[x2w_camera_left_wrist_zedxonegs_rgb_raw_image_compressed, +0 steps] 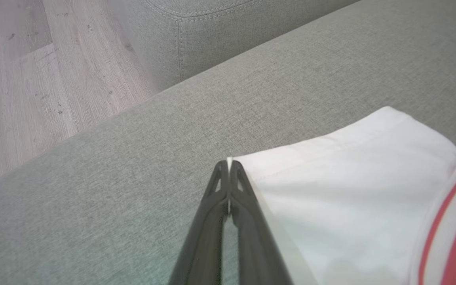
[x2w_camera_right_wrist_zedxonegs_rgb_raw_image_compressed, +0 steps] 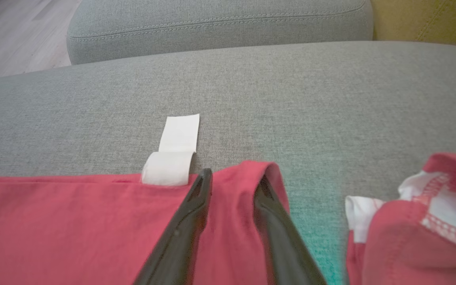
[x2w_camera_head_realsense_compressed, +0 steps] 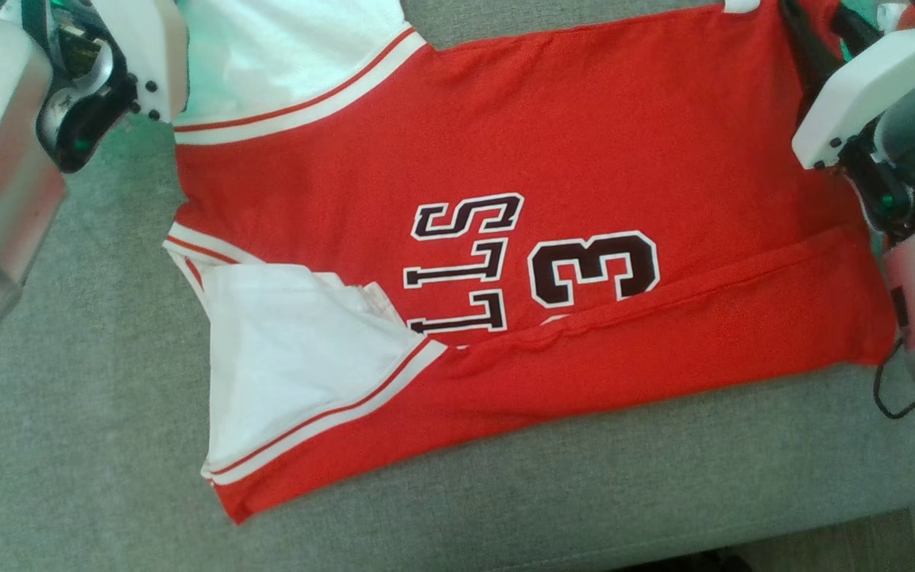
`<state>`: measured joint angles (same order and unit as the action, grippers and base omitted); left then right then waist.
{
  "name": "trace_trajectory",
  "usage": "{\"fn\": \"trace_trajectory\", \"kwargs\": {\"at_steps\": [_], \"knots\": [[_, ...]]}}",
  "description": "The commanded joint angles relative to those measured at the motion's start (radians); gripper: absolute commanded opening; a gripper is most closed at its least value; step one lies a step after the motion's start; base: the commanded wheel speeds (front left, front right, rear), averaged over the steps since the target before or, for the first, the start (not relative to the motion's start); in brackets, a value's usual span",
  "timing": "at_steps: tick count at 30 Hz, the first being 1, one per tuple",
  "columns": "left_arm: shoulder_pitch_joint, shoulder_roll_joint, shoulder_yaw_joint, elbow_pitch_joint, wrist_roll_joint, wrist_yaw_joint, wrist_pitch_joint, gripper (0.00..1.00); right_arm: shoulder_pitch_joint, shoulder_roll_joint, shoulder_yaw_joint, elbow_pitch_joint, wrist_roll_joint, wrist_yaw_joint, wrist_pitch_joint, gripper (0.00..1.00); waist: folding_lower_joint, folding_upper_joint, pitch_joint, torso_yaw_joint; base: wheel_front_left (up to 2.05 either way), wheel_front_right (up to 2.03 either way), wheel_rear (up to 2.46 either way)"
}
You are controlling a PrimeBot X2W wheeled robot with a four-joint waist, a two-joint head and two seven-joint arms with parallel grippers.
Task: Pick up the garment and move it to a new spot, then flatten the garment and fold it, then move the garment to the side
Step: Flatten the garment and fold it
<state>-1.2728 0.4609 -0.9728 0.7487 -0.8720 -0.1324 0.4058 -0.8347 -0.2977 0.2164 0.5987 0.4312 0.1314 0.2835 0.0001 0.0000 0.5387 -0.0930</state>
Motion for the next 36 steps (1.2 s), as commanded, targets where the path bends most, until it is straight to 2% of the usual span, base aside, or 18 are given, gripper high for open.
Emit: {"fn": "trace_trajectory", "kwargs": {"at_steps": [1, 2, 3, 4, 7, 13, 20, 24, 30, 36], "knots": [[-0.069, 0.038, 0.026, -0.010, -0.008, 0.002, -0.009, 0.00, -0.020, -0.014, 0.012, -0.022, 0.009, -0.001, -0.011, 0.44, -0.0001, 0.0000, 0.000, 0.000, 0.00, 0.00, 0.00], [-0.071, 0.037, 0.023, -0.007, -0.010, 0.002, -0.012, 0.00, -0.024, -0.016, 0.016, -0.017, 0.011, -0.001, -0.017, 0.33, -0.0001, 0.0000, 0.000, 0.000, 0.00, 0.00, 0.00], [-0.072, 0.036, 0.019, -0.003, -0.012, 0.002, -0.014, 0.00, -0.029, -0.019, 0.020, -0.012, 0.012, -0.001, -0.024, 0.13, -0.0001, 0.0000, 0.001, 0.001, 0.00, 0.00, 0.00], [-0.075, 0.036, 0.013, 0.000, -0.011, 0.002, -0.017, 0.00, -0.033, -0.021, 0.023, -0.007, 0.013, -0.001, -0.029, 0.00, -0.0001, 0.0000, 0.001, 0.002, 0.00, 0.00, 0.00], [-0.087, 0.039, -0.003, 0.004, 0.005, 0.002, -0.056, 0.00, -0.047, -0.028, 0.027, 0.006, 0.016, -0.001, -0.055, 0.00, -0.0001, 0.0000, 0.001, 0.006, 0.00, 0.00, 0.00], [-0.114, 0.031, 0.019, 0.065, 0.026, 0.003, -0.215, 0.00, -0.079, -0.030, 0.002, 0.035, 0.033, -0.001, -0.122, 0.00, -0.0001, 0.0000, -0.016, 0.019, 0.00, 0.00, 0.00], [-0.135, -0.013, 0.044, 0.128, 0.020, 0.003, -0.365, 0.00, -0.095, -0.054, -0.027, 0.059, 0.059, -0.001, -0.162, 0.00, -0.0001, 0.0000, -0.059, 0.055, 0.00, 0.00, 0.00], [-0.087, -0.044, 0.034, 0.122, -0.008, 0.002, -0.426, 0.00, -0.034, -0.090, -0.026, 0.052, 0.089, -0.001, -0.177, 0.00, -0.0001, 0.0000, -0.098, 0.095, 0.00, 0.00, 0.00], [0.032, -0.027, -0.003, 0.043, -0.037, 0.002, -0.505, 0.00, 0.075, -0.136, -0.039, 0.020, 0.125, -0.001, -0.184, 0.00, -0.0001, 0.0000, -0.154, 0.141, 0.00, 0.00, 0.00], [0.201, 0.028, -0.026, -0.080, -0.065, 0.010, -0.563, 0.00, 0.208, -0.159, -0.075, -0.034, 0.141, -0.001, -0.185, 0.00, -0.0001, 0.0000, -0.214, 0.178, 0.00, 0.00, 0.00]]}}
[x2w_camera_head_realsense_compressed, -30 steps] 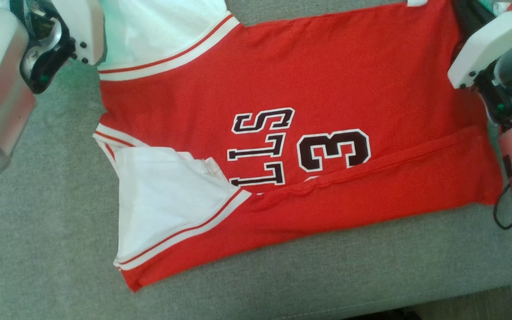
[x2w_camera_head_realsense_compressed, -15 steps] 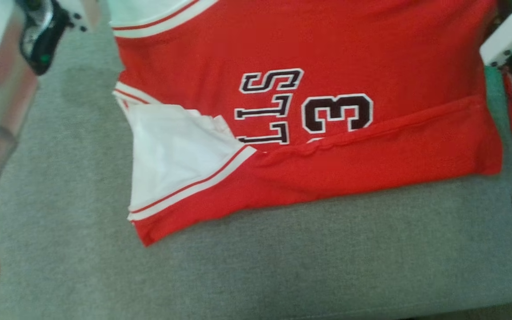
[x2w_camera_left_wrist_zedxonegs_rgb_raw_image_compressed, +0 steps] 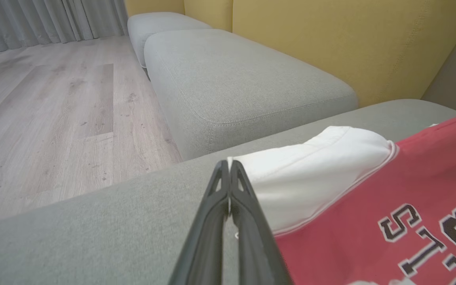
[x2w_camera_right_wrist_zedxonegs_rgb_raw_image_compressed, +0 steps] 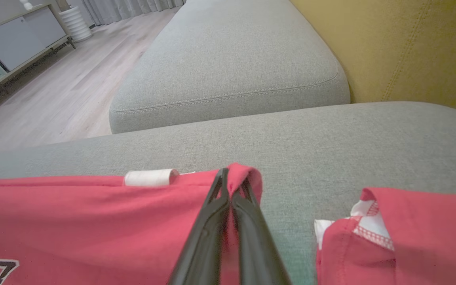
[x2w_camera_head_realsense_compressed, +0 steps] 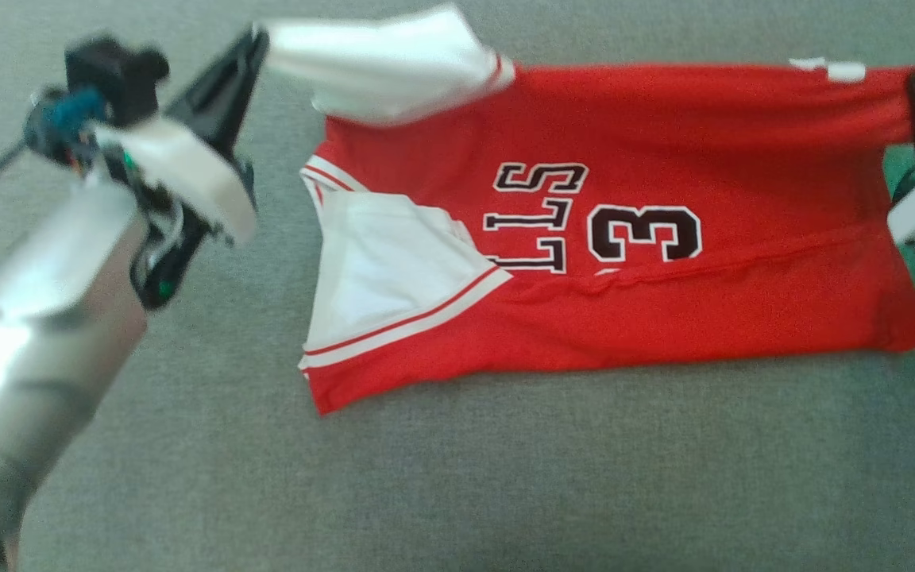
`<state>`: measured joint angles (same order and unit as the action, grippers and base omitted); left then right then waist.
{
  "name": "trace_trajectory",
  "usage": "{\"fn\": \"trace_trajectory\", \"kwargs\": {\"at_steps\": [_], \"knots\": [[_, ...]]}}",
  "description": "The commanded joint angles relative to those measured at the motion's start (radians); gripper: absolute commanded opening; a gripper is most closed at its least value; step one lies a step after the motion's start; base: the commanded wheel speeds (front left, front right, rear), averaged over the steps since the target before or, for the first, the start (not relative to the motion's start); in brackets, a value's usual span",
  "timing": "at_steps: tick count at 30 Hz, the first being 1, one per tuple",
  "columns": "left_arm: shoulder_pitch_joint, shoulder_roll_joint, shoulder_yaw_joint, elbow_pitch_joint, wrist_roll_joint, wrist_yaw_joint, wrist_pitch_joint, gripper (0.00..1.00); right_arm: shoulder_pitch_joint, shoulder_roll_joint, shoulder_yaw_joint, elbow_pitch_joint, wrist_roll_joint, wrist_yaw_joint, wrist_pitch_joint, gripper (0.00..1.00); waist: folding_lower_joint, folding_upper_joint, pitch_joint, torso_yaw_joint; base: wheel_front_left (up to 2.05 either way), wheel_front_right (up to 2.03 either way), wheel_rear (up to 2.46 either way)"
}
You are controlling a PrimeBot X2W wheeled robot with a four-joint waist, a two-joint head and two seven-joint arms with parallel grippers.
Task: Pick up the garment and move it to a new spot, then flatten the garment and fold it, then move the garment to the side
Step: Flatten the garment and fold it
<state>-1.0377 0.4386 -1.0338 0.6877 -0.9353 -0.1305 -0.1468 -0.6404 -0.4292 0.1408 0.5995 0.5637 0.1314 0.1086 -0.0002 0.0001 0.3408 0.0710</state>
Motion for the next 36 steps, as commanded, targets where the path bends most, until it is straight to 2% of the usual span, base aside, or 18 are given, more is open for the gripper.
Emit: {"fn": "trace_trajectory", "kwargs": {"at_steps": [1, 8, 11, 18, 25, 30, 31, 32, 33, 34, 35, 36], "knots": [[-0.011, 0.061, 0.033, -0.041, -0.002, 0.016, -0.018, 0.00, 0.032, -0.028, -0.006, -0.043, 0.010, -0.001, -0.011, 0.00, 0.0002, -0.0001, -0.020, 0.016, 0.00, 0.00, 0.00], [0.164, 0.119, 0.024, -0.217, -0.027, 0.096, -0.044, 0.00, 0.149, -0.022, -0.045, -0.072, 0.005, -0.001, -0.009, 0.00, 0.0002, -0.0001, -0.051, 0.039, 0.00, 0.00, 0.00], [0.217, 0.132, 0.022, -0.264, -0.044, 0.115, -0.047, 0.00, 0.183, -0.019, -0.057, -0.083, 0.004, -0.001, -0.007, 0.00, 0.0002, -0.0001, -0.061, 0.042, 0.00, 0.00, 0.00], [0.365, 0.170, 0.004, -0.411, -0.070, 0.195, -0.053, 0.00, 0.295, -0.009, -0.097, -0.129, 0.002, -0.001, 0.013, 0.00, 0.0002, -0.0001, -0.095, 0.051, 0.00, 0.00, 0.00], [0.451, 0.175, -0.014, -0.477, -0.089, 0.248, -0.050, 0.00, 0.388, 0.017, -0.143, -0.178, -0.011, -0.001, 0.041, 0.00, 0.0002, -0.0001, -0.093, 0.055, 0.00, 0.00, 0.00], [0.480, 0.157, -0.022, -0.471, -0.085, 0.267, -0.063, 0.00, 0.412, 0.043, -0.174, -0.192, -0.028, -0.001, 0.070, 0.00, 0.0002, -0.0001, -0.087, 0.051, 0.00, 0.00, 0.00], [0.485, 0.150, -0.023, -0.466, -0.086, 0.268, -0.066, 0.00, 0.414, 0.049, -0.180, -0.192, -0.032, -0.001, 0.075, 0.27, 0.0002, -0.0001, -0.090, 0.050, 0.00, 0.00, 0.00], [0.488, 0.143, -0.024, -0.461, -0.085, 0.268, -0.070, 0.00, 0.415, 0.055, -0.188, -0.192, -0.035, -0.001, 0.076, 0.88, 0.0002, -0.0001, -0.093, 0.048, 0.00, 0.00, 0.00], [0.492, 0.136, -0.023, -0.454, -0.083, 0.271, -0.075, 0.18, 0.417, 0.063, -0.198, -0.192, -0.039, -0.001, 0.073, 1.00, 0.0002, -0.0001, -0.097, 0.048, 0.00, 0.00, 0.00], [0.497, 0.128, -0.023, -0.447, -0.081, 0.274, -0.079, 0.35, 0.421, 0.070, -0.206, -0.193, -0.044, -0.001, 0.071, 1.00, 0.0002, -0.0001, -0.103, 0.047, 0.00, 0.00, 0.00], [0.502, 0.121, -0.021, -0.439, -0.079, 0.279, -0.084, 0.80, 0.427, 0.075, -0.213, -0.196, -0.052, -0.001, 0.069, 1.00, 0.0002, -0.0001, -0.109, 0.047, 0.00, 0.00, 0.00], [0.506, 0.114, -0.017, -0.430, -0.069, 0.292, -0.091, 1.00, 0.436, 0.083, -0.222, -0.201, -0.058, -0.001, 0.063, 1.00, 0.0002, -0.0001, -0.119, 0.048, 0.00, 0.00, 0.00]]}}
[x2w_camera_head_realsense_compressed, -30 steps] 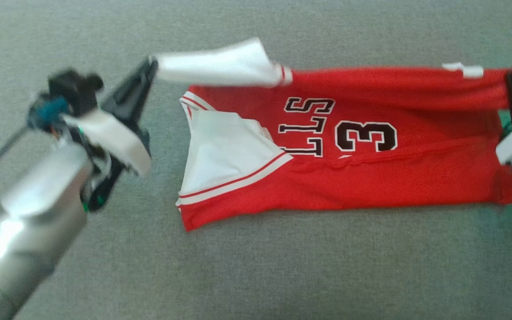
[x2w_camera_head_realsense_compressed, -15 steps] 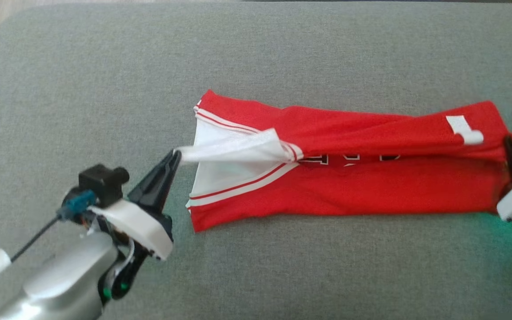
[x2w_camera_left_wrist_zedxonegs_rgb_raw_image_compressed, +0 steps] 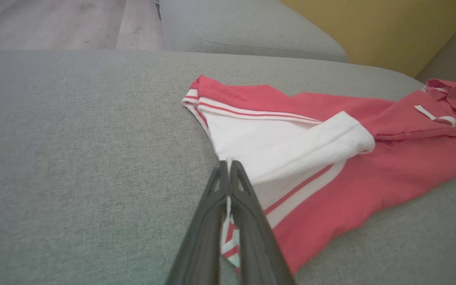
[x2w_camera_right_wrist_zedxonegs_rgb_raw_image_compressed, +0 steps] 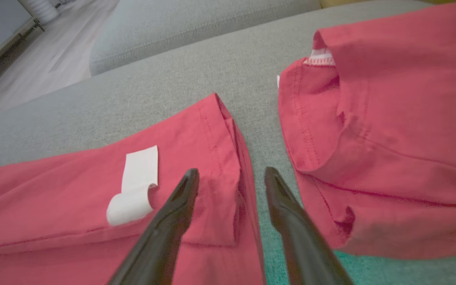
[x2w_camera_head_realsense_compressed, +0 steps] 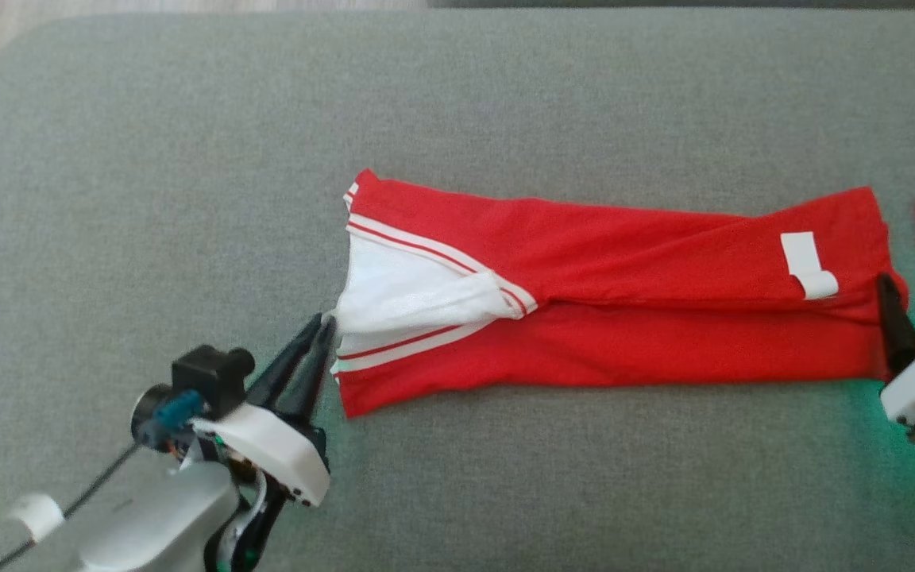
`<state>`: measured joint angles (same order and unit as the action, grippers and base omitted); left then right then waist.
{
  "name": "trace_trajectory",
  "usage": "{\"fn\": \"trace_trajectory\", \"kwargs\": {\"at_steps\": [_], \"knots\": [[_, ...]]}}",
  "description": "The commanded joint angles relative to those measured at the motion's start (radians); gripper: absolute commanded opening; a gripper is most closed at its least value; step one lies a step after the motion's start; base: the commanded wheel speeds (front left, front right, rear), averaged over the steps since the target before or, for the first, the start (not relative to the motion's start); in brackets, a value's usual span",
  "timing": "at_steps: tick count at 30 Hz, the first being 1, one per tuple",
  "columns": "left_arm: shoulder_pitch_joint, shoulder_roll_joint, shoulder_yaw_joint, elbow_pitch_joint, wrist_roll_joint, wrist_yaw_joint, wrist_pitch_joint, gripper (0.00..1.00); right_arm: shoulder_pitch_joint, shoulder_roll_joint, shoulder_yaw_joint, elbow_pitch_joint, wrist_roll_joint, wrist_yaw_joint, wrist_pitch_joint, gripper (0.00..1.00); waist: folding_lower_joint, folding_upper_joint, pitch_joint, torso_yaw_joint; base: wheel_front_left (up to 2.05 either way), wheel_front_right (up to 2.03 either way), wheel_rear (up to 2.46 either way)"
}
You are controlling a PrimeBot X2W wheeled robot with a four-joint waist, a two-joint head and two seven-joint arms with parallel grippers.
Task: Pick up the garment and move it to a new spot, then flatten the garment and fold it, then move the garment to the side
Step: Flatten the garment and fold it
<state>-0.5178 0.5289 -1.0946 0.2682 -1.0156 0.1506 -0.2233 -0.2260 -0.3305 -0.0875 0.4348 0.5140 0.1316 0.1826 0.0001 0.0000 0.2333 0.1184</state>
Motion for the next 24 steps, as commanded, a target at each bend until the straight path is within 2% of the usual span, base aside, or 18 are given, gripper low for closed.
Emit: {"fn": "trace_trajectory", "kwargs": {"at_steps": [1, 7, 12, 15, 20, 24], "knots": [[-0.010, 0.018, 0.045, -0.003, 0.024, 0.025, -0.019, 1.00, 0.033, -0.008, -0.003, -0.044, -0.014, -0.001, -0.016, 1.00, -0.0001, 0.0000, -0.018, 0.000, 0.00, 0.00, 0.00], [0.040, -0.035, 0.105, -0.004, 0.122, 0.115, -0.037, 1.00, 0.132, 0.071, -0.066, -0.120, -0.043, -0.001, -0.062, 1.00, -0.0001, 0.0000, -0.071, 0.003, 0.00, 0.00, 0.00], [0.152, -0.095, 0.241, -0.094, 0.287, 0.197, -0.038, 1.00, 0.197, 0.143, -0.104, -0.168, -0.063, -0.001, -0.052, 1.00, -0.0001, 0.0000, -0.111, 0.013, 0.00, 0.00, 0.00], [0.234, -0.136, 0.307, -0.147, 0.385, 0.226, -0.038, 1.00, 0.196, 0.172, -0.144, -0.166, -0.084, -0.001, -0.038, 1.00, -0.0001, 0.0000, -0.126, 0.034, 0.00, 0.00, 0.00], [0.317, -0.196, 0.353, -0.199, 0.501, 0.237, -0.038, 1.00, 0.140, 0.216, -0.246, -0.122, -0.128, -0.001, -0.028, 1.00, -0.0001, 0.0000, -0.134, 0.075, 0.00, 0.00, 0.00], [0.370, -0.242, 0.366, -0.214, 0.578, 0.213, -0.038, 1.00, 0.058, 0.249, -0.380, -0.037, -0.217, -0.001, -0.029, 1.00, -0.0001, 0.0000, -0.137, 0.116, 0.00, 0.00, 0.00]]}}
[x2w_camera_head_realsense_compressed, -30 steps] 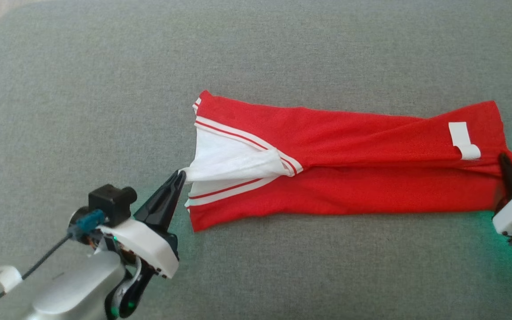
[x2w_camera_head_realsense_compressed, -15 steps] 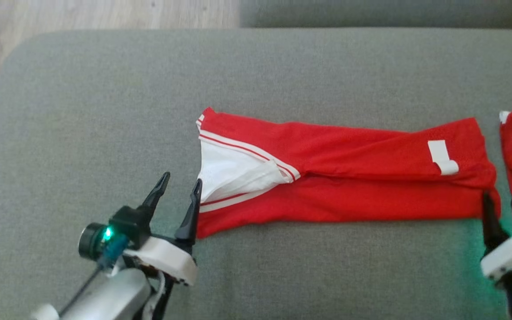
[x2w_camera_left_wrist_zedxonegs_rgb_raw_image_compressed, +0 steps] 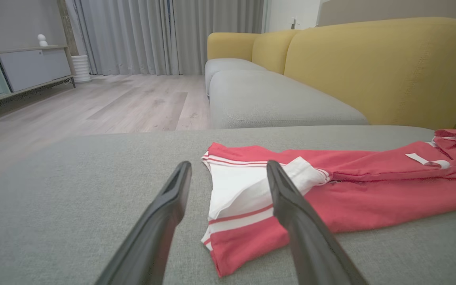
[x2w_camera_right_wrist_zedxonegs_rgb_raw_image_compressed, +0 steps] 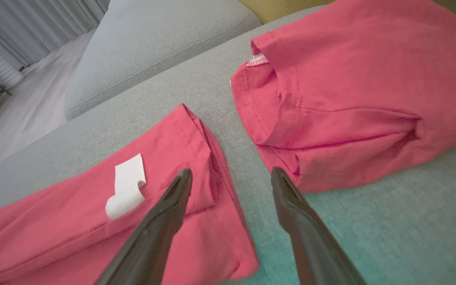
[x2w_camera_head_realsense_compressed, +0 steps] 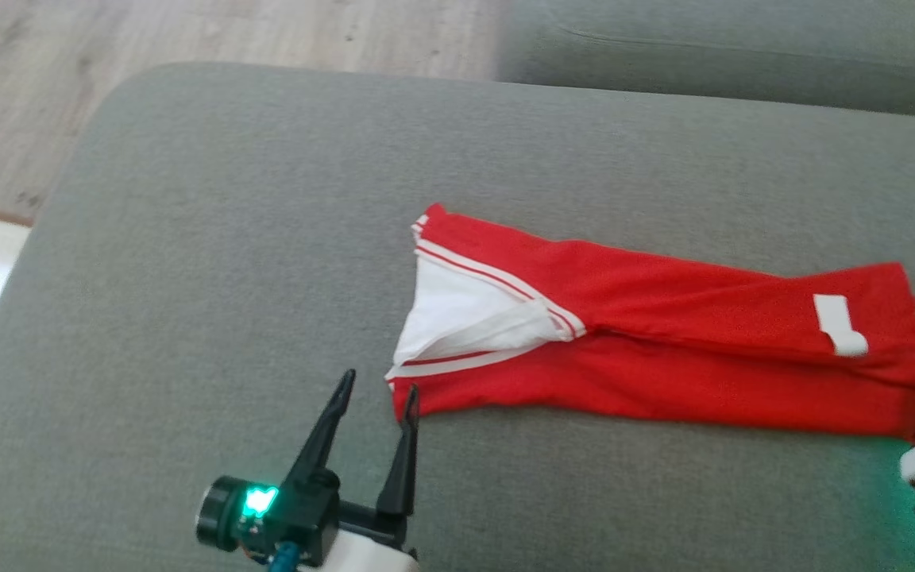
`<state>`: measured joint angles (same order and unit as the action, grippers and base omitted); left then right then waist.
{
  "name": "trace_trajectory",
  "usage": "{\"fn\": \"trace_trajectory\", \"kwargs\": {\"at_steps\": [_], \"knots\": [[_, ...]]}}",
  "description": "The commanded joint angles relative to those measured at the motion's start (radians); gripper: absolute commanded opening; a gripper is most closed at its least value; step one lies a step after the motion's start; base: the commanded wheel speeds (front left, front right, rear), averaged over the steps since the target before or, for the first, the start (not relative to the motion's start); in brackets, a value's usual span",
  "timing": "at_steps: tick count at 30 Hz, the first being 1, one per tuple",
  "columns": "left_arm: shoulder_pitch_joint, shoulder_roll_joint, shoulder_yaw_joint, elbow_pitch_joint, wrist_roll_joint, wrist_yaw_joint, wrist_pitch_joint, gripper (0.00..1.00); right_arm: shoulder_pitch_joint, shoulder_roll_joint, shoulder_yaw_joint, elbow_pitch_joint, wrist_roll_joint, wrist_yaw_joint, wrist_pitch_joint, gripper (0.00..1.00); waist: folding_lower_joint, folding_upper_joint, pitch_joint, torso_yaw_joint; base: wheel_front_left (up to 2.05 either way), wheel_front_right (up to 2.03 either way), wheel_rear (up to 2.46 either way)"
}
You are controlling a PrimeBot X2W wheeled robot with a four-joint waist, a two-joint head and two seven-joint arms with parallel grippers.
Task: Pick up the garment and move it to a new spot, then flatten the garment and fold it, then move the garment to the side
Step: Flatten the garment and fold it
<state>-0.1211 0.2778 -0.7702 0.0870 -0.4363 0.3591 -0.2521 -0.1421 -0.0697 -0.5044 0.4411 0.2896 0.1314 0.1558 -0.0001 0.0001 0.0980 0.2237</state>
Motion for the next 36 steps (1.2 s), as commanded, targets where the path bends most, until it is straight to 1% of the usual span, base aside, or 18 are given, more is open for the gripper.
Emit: {"fn": "trace_trajectory", "kwargs": {"at_steps": [1, 5, 6, 10, 11, 12, 13, 14, 15, 19, 23, 29, 32, 35, 36], "knots": [[-0.019, 0.001, 0.046, -0.032, 0.011, -0.003, -0.010, 1.00, -0.042, -0.007, 0.011, -0.022, -0.019, -0.001, -0.001, 1.00, 0.0001, -0.0001, -0.002, 0.018, 0.00, 0.00, 0.00], [-0.002, -0.029, 0.064, -0.015, 0.044, -0.039, -0.010, 1.00, -0.096, 0.005, -0.079, 0.068, -0.109, -0.001, 0.012, 1.00, 0.0001, -0.0001, -0.001, 0.039, 0.00, 0.00, 0.00], [0.001, -0.039, 0.074, -0.005, 0.057, -0.056, -0.010, 1.00, -0.114, 0.009, -0.106, 0.107, -0.132, -0.001, 0.023, 1.00, 0.0001, -0.0001, -0.001, 0.046, 0.00, 0.00, 0.00], [0.008, -0.051, 0.101, 0.005, 0.078, -0.079, -0.010, 1.00, -0.133, 0.014, -0.110, 0.147, -0.130, -0.001, 0.043, 1.00, 0.0001, -0.0001, 0.001, 0.049, 0.00, 0.00, 0.00], [0.011, -0.055, 0.109, 0.006, 0.083, -0.082, -0.010, 1.00, -0.135, 0.015, -0.108, 0.152, -0.123, -0.001, 0.049, 0.98, 0.0001, -0.0001, 0.002, 0.047, 0.00, 0.00, 0.00], [0.014, -0.059, 0.116, 0.006, 0.088, -0.086, -0.010, 1.00, -0.138, 0.016, -0.109, 0.156, -0.114, -0.001, 0.053, 0.82, 0.0001, -0.0001, 0.003, 0.045, 0.00, 0.00, 0.00], [0.017, -0.063, 0.123, 0.007, 0.092, -0.090, -0.010, 1.00, -0.141, 0.017, -0.106, 0.160, -0.105, -0.001, 0.059, 0.48, 0.0001, -0.0001, 0.003, 0.043, 0.00, 0.00, 0.00], [0.019, -0.066, 0.128, 0.009, 0.096, -0.094, -0.010, 1.00, -0.142, 0.017, -0.102, 0.162, -0.098, -0.001, 0.065, 0.07, 0.0001, -0.0001, 0.004, 0.041, 0.00, 0.00, 0.00], [0.020, -0.070, 0.134, 0.011, 0.100, -0.099, -0.010, 1.00, -0.144, 0.017, -0.101, 0.164, -0.089, -0.001, 0.069, 0.00, 0.0001, -0.0001, 0.004, 0.038, 0.00, 0.00, 0.00], [0.022, -0.085, 0.162, 0.021, 0.116, -0.121, -0.010, 1.00, -0.146, 0.018, -0.079, 0.146, -0.066, -0.001, 0.066, 0.00, 0.0001, -0.0001, 0.004, 0.026, 0.00, 0.00, 0.00], [0.028, -0.092, 0.185, 0.028, 0.129, -0.133, -0.010, 1.00, -0.137, 0.014, -0.086, 0.100, -0.046, -0.001, 0.055, 0.00, 0.0001, -0.0001, -0.003, 0.013, 0.00, 0.00, 0.00], [0.043, -0.101, 0.211, 0.036, 0.144, -0.151, -0.010, 1.00, -0.110, -0.016, -0.084, 0.009, 0.054, -0.001, 0.098, 0.00, 0.0001, -0.0001, -0.027, -0.006, 0.00, 0.00, 0.00], [0.052, -0.104, 0.219, 0.044, 0.150, -0.159, -0.010, 1.00, -0.098, -0.015, -0.040, -0.060, 0.110, -0.001, 0.120, 0.00, 0.0001, -0.0001, -0.046, -0.011, 0.00, 0.00, 0.00], [0.060, -0.106, 0.225, 0.051, 0.154, -0.167, -0.010, 1.00, -0.081, -0.007, 0.044, -0.136, 0.169, -0.001, 0.140, 0.00, 0.0001, -0.0001, -0.068, -0.012, 0.00, 0.00, 0.00], [0.060, -0.106, 0.225, 0.051, 0.154, -0.167, -0.010, 1.00, -0.081, -0.007, 0.044, -0.136, 0.169, -0.001, 0.140, 0.00, 0.0001, -0.0001, -0.068, -0.012, 0.00, 0.00, 0.00]]}}
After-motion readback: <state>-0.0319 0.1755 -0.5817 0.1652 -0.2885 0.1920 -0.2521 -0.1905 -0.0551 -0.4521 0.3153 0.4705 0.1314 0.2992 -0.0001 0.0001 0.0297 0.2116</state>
